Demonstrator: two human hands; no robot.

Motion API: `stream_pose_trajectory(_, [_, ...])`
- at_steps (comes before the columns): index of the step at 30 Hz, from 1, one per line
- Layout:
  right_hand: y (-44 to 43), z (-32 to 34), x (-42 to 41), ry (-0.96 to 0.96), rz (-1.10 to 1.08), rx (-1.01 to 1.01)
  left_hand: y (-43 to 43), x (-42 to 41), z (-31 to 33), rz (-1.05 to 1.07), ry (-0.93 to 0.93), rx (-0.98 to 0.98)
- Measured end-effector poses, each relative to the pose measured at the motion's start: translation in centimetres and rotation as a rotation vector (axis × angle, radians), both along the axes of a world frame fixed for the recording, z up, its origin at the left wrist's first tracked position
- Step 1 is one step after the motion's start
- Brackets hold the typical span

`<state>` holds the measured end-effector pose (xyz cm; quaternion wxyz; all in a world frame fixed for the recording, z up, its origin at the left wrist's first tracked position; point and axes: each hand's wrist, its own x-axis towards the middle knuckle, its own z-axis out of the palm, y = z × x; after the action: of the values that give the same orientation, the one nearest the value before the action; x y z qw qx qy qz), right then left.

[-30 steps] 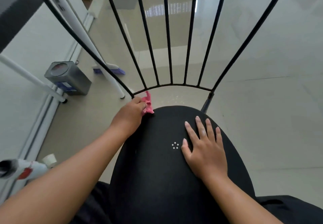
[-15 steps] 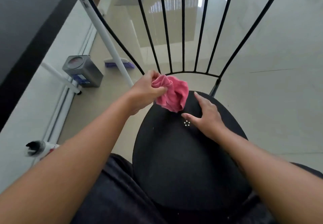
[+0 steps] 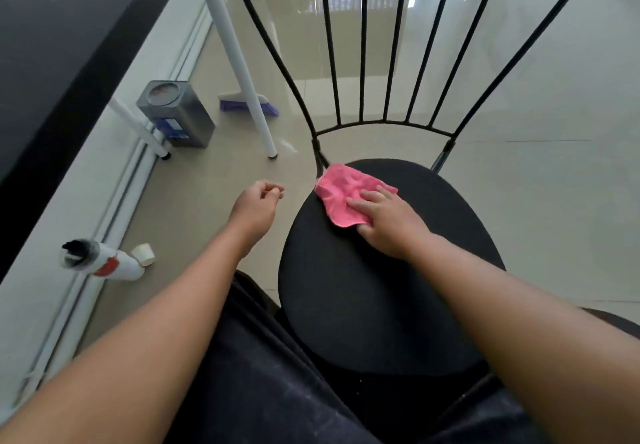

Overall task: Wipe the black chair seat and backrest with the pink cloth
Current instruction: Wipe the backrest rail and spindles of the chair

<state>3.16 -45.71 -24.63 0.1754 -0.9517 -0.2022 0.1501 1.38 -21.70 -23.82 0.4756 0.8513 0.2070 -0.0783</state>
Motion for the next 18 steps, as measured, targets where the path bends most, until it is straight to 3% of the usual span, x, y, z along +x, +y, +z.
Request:
stream_pose_trajectory(5, [3.9, -3.4, -1.2, -0.11, 0.008, 0.016, 1.1, -0.7, -1.8, 0.045, -0.041, 0.057])
stream_pose_trajectory(8, [4.9, -5.0, -5.4, -0.218, 0.123, -0.019, 0.2, 1.8, -0.9, 0.038, -0.144, 0.099])
stream_pose_trajectory(10, [4.8, -5.4, -9.2, -0.206, 0.268, -0.008, -0.9, 3.3, -0.7, -0.086, -0.211, 0.178])
stream_pose_trajectory(14, [-1.5, -5.7, -13.0, -0.224, 0.522, -0.017, -5.8, 3.7, -2.9, -0.54, -0.202, 0.382])
stream_pose_trajectory(16, [-7.2, -5.6, -12.1, -0.25, 0.522, -0.09, -8.0, 2.6, -4.8, -0.684, -0.159, 0.613])
stream_pose_trajectory(18, [-12.2, -5.4, -9.8, -0.224, 0.33, -0.196, -8.5, 1.7, -6.1, -0.688, -0.164, 0.78])
